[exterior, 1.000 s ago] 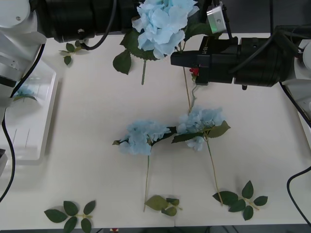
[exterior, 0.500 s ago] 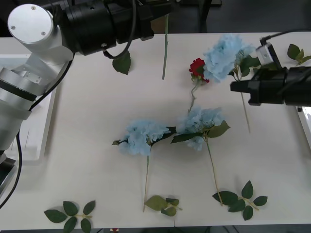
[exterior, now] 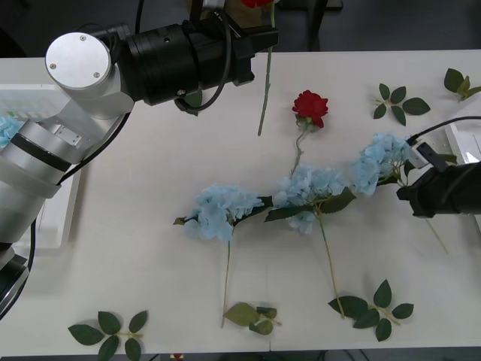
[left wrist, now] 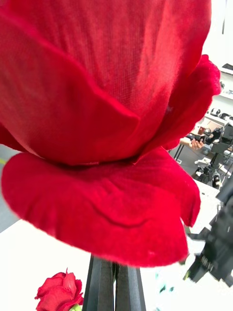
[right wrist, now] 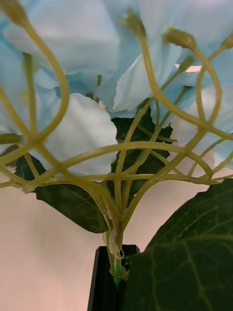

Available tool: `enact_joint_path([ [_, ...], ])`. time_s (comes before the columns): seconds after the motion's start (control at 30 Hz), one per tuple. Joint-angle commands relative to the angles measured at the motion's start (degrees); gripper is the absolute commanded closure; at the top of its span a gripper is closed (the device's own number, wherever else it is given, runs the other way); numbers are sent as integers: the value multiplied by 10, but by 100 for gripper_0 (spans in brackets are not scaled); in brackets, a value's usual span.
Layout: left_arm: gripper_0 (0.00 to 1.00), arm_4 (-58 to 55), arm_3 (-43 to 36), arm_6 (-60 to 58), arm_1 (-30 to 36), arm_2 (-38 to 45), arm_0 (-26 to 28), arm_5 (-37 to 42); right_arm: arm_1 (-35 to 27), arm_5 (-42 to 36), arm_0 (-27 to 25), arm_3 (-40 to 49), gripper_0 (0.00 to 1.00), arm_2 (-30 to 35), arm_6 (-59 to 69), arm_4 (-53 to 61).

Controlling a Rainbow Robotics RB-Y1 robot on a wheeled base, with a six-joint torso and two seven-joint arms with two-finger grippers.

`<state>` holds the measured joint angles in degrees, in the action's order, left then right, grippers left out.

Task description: Place the red flowers into the right box and the blue flowers into the left box. If a person shows an open palm, hand one flower to the person first, then continue sorting.

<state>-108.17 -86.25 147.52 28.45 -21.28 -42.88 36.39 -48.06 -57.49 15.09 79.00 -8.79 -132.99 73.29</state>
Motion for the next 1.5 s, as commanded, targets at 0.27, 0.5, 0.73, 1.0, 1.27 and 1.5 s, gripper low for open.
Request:
enact_joint_path([
  [0.27,100,3,-21,-7,-9,3,8,-4,43,12,56,-58,4,-50,-18,59],
  [0.5,100,3,-21,-8,-9,4,8,-4,13,-123,58,-46,0,87,-90,134],
  [0.73,100,2,-21,-8,-9,4,9,-4,8,-295,61,-46,0,251,-107,176],
  [1.0,100,-1,-20,-9,-9,3,8,-4,38,-319,67,13,0,245,-107,271],
  [1.27,100,-1,-18,-9,-8,3,8,-4,82,-61,83,69,0,27,-165,345],
  [1.5,100,-2,-17,-8,-9,3,8,-4,84,165,116,76,0,-182,-220,533],
])
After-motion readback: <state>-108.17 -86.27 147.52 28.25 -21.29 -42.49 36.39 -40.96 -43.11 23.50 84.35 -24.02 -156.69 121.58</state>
